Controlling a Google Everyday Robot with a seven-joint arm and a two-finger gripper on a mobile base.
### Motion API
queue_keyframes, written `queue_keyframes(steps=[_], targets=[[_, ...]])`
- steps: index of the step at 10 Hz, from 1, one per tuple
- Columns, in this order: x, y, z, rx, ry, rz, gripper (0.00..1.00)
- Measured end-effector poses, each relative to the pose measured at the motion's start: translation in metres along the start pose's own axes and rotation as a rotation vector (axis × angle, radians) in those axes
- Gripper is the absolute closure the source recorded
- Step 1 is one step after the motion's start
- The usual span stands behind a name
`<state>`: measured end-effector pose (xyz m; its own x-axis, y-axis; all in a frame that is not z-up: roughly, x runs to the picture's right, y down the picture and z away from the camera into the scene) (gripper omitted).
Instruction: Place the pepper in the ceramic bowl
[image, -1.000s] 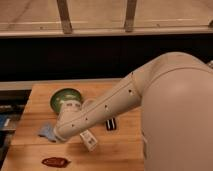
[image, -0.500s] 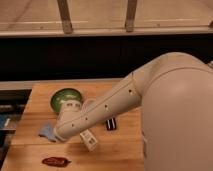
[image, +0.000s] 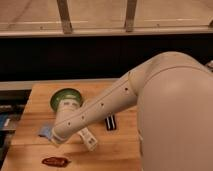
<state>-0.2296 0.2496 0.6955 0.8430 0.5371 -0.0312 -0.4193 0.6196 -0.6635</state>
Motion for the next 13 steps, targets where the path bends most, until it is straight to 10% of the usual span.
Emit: queue_keyframes(steps=[13], targets=[[0.011,0.022,0.007,-0.009,0.107,-0.109,0.58]])
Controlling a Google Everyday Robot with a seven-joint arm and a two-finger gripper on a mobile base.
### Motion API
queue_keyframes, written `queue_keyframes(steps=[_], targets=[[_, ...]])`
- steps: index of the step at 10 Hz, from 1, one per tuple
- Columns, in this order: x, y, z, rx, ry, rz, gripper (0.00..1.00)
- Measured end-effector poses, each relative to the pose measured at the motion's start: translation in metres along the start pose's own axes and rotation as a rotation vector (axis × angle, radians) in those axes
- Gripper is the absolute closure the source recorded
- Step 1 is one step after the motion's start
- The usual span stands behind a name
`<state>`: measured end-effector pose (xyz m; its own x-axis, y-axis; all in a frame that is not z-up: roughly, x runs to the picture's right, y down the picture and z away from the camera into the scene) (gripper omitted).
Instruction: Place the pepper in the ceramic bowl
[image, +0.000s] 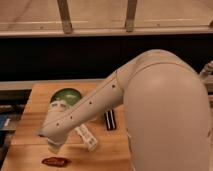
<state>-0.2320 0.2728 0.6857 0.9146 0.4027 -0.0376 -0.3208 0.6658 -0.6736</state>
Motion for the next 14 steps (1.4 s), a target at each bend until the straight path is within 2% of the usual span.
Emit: queue_keyframes(steps=[6,8,9,11,14], targets=[[-0.001,0.005,0.005,-0.013,0.004,-0.009,0.58],[-0.008,0.010,0.018,-0.038,0.067,-0.024,0.58],[-0.005,0.015,0.034,-0.054,0.110,-0.027,0.58],[0.010,0.027,0.055,-0.074,0.169,-0.011,0.58],[0.020,0.040,0.064,-0.079,0.225,0.008,0.58]])
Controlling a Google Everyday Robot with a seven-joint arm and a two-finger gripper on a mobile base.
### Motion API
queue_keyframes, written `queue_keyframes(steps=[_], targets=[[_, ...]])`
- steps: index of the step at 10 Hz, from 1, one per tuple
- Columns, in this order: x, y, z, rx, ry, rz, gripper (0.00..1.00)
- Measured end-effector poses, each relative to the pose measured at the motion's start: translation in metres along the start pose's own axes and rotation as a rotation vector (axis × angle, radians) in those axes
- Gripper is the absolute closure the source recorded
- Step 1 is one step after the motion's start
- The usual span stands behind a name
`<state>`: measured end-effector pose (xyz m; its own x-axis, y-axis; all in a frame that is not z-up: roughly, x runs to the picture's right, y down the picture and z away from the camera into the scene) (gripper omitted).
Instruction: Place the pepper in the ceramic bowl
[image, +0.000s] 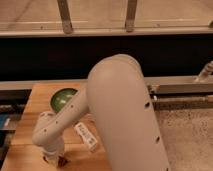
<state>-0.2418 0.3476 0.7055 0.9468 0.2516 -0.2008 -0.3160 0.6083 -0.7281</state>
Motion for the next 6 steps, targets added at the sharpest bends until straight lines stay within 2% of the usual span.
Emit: queue_keyframes(steps=[4,5,6], targets=[[-0.001,0.008,0.012,-0.012,0.005,0.005,0.59],[-0.001,0.009,0.015,-0.014,0.002,0.004,0.62],[0.000,0.011,0.015,-0.013,0.002,0.008,0.71]])
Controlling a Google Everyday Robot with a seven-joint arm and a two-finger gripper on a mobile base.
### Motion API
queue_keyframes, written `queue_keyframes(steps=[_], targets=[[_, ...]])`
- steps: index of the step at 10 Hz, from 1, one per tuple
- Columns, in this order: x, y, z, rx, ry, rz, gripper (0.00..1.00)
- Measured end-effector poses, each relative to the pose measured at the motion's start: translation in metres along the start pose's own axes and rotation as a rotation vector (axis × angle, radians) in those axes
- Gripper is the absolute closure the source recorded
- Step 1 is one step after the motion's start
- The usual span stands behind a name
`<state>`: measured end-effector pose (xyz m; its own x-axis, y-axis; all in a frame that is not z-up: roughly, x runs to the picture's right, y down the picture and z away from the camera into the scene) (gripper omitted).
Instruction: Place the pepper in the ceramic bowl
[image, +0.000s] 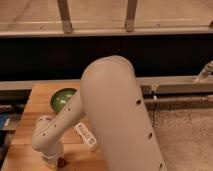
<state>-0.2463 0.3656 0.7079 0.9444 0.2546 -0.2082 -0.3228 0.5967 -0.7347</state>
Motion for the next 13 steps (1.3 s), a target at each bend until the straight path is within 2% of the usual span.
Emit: queue_keyframes(steps=[2,3,5,7,9,11,13], targets=[[-0.001,0.003,-0.001,0.005,-0.001,0.001,0.92],[0.000,0.001,-0.003,0.011,0.000,0.006,0.99],[-0.001,0.000,-0.007,0.017,-0.007,0.004,1.00],[0.000,-0.008,-0.013,0.022,-0.036,0.017,1.00],[0.002,-0.035,-0.034,0.045,-0.090,0.028,1.00],[0.004,-0.062,-0.056,0.070,-0.120,0.036,1.00],[0.001,-0.091,-0.083,0.111,-0.138,0.040,1.00]])
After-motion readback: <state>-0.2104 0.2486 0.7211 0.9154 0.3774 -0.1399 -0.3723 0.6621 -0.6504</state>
